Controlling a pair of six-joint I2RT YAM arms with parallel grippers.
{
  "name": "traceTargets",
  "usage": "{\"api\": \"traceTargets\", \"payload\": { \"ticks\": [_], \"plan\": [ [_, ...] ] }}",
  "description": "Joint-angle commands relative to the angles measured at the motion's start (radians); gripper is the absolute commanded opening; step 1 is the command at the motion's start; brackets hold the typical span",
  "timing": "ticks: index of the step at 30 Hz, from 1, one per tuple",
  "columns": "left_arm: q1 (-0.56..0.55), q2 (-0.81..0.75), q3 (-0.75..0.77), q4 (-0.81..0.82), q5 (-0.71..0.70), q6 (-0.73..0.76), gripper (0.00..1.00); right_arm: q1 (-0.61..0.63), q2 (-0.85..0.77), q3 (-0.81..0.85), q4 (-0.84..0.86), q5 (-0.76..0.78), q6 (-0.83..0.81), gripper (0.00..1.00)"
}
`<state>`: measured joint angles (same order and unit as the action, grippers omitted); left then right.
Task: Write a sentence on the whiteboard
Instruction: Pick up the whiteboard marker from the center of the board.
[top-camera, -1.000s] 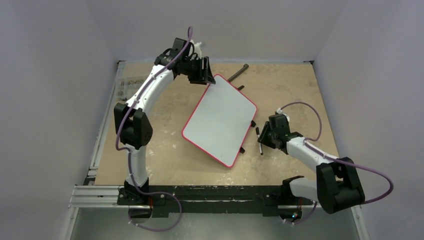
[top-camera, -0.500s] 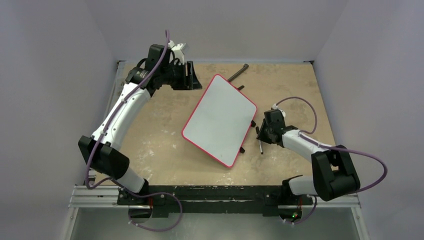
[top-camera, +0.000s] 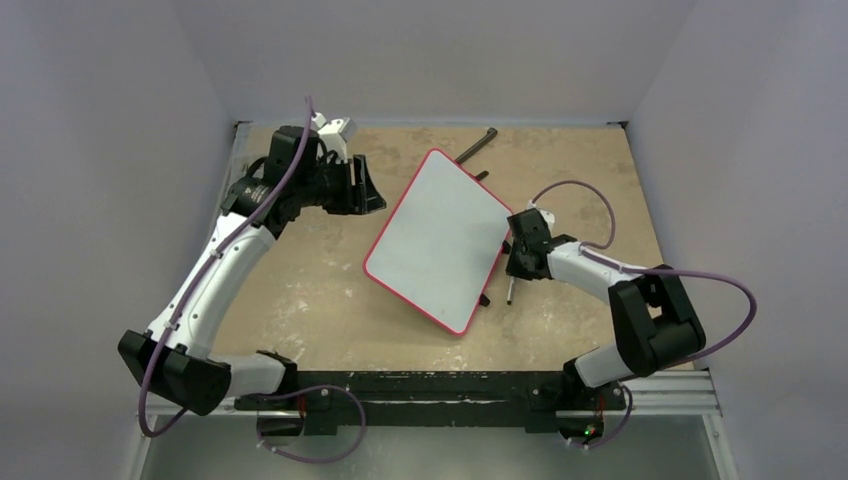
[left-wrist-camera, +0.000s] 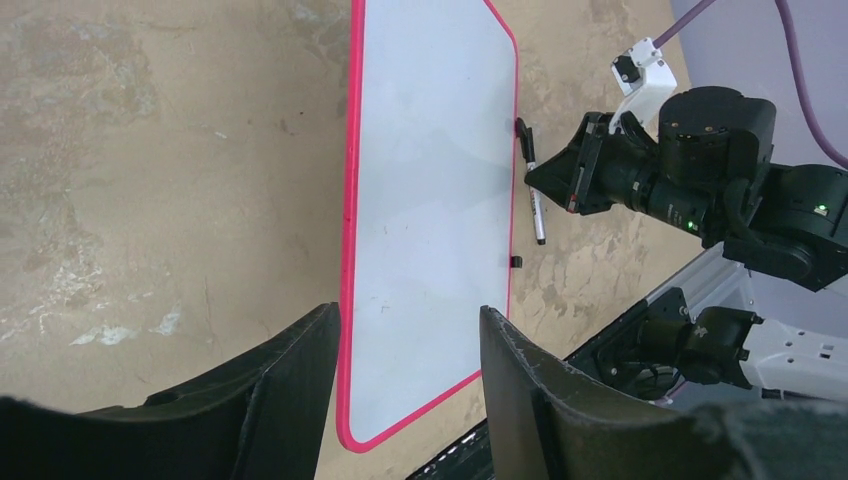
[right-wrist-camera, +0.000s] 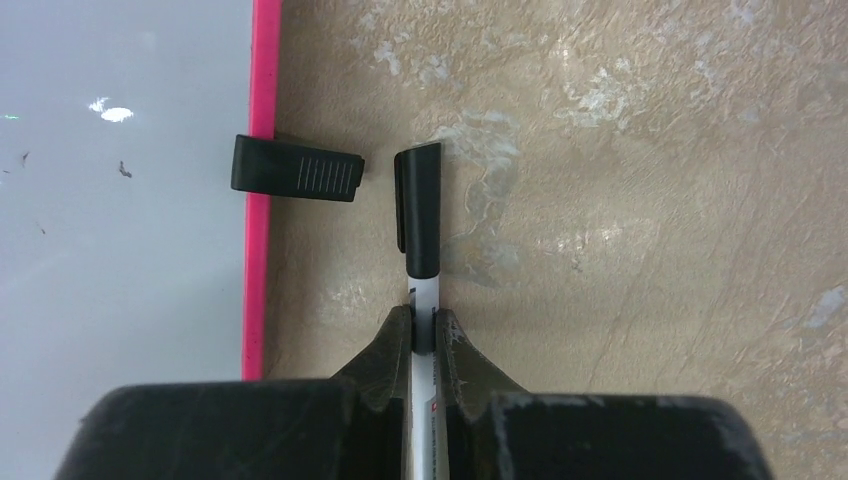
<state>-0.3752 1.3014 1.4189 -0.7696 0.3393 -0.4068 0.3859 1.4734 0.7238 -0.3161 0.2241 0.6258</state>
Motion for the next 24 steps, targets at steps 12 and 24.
{"api": "traceTargets", "payload": {
  "ticks": [12,24],
  "plan": [
    [0.003,-0.089,-0.042,0.08,0.054,0.02,0.52,0.023,-0.198,0.08,-0.257,0.05,0.008,0.0],
    [0.003,-0.139,-0.044,0.225,0.327,-0.178,0.47,0.023,-0.481,0.232,-0.075,-0.518,-0.283,0.0]
  ]
}}
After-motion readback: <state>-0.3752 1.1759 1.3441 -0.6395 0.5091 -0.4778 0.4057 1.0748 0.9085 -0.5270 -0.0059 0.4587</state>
